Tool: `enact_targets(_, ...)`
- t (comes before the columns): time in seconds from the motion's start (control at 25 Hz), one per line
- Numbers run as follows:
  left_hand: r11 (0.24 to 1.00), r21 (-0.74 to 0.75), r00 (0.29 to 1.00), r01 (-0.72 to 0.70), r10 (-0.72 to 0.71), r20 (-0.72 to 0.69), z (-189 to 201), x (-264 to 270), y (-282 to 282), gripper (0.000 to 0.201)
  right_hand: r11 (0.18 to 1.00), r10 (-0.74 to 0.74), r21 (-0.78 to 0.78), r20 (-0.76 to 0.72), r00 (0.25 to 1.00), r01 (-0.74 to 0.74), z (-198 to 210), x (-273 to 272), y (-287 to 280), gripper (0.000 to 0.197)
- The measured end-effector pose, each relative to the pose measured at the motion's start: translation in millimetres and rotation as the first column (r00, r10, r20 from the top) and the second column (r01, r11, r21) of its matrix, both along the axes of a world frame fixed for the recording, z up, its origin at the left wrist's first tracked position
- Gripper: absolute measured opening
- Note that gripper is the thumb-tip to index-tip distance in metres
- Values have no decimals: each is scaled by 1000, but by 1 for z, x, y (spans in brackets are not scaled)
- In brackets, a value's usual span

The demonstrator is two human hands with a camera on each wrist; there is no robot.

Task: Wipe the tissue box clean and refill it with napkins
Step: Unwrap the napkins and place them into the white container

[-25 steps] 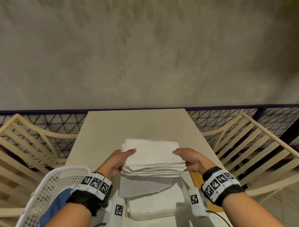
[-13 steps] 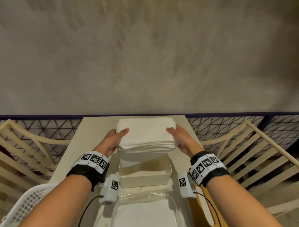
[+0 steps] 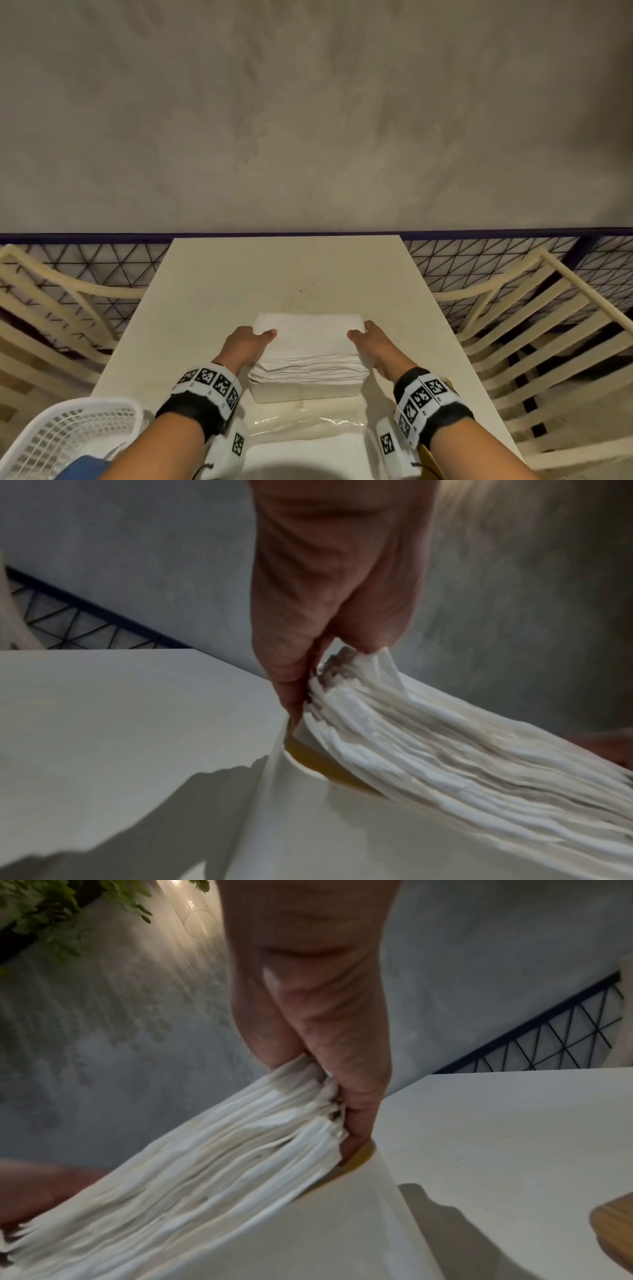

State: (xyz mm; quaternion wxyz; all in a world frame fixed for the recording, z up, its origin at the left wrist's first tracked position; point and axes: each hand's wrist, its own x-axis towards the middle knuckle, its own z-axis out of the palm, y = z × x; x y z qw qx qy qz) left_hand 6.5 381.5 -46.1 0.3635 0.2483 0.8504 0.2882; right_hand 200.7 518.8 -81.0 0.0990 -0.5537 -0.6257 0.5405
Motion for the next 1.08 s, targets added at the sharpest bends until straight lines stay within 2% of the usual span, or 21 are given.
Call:
enact_targets(0.08, 999, -25, 997, 27, -29, -65, -1, 0, 4, 63, 999, 7, 54, -19, 1000, -6, 7, -1, -1, 55)
enact_targets(0.24, 999, -5, 991, 51, -51, -127, -11, -2, 7, 48, 991, 15, 131, -83, 996, -4, 18, 2, -8, 41)
enact_targets(0.4, 998, -13, 986, 63, -64, -155, -13, 2, 5, 53, 978, 62, 199, 41, 997, -69, 23, 0, -16, 36)
enact_targets(0.48, 994, -26, 975, 102, -105, -194, -13, 3, 4, 49, 964, 85, 242, 121, 989, -113, 25, -3, -21, 31)
enact_targets(0.72, 981, -19, 938, 191, -188, -292, -9, 10, 0, 32, 913, 136, 333, 294, 946, -235, 29, -9, -31, 40)
enact_targets(0.84, 972, 109, 916, 208, -155, -369, -2, 3, -4, 39, 840, 72, 496, 299, 952, -219, 37, 1, -32, 47)
enact_targets(0.88, 959, 142, 905, 247, -175, -389, -2, 1, -4, 43, 811, 103, 531, 287, 952, -248, 39, 3, -31, 49)
enact_targets(0.96, 905, 129, 845, 404, -316, -430, -9, 3, -1, 47, 742, 264, 524, 345, 901, -418, 40, -2, -27, 47)
enact_targets(1.0, 868, 70, 795, 491, -414, -443, -17, 6, 2, 50, 694, 346, 491, 413, 842, -526, 37, -9, -25, 44)
enact_targets(1.08, 767, -144, 646, 625, -612, -457, -35, 13, 10, 56, 613, 428, 362, 594, 681, -702, 24, -25, -25, 39)
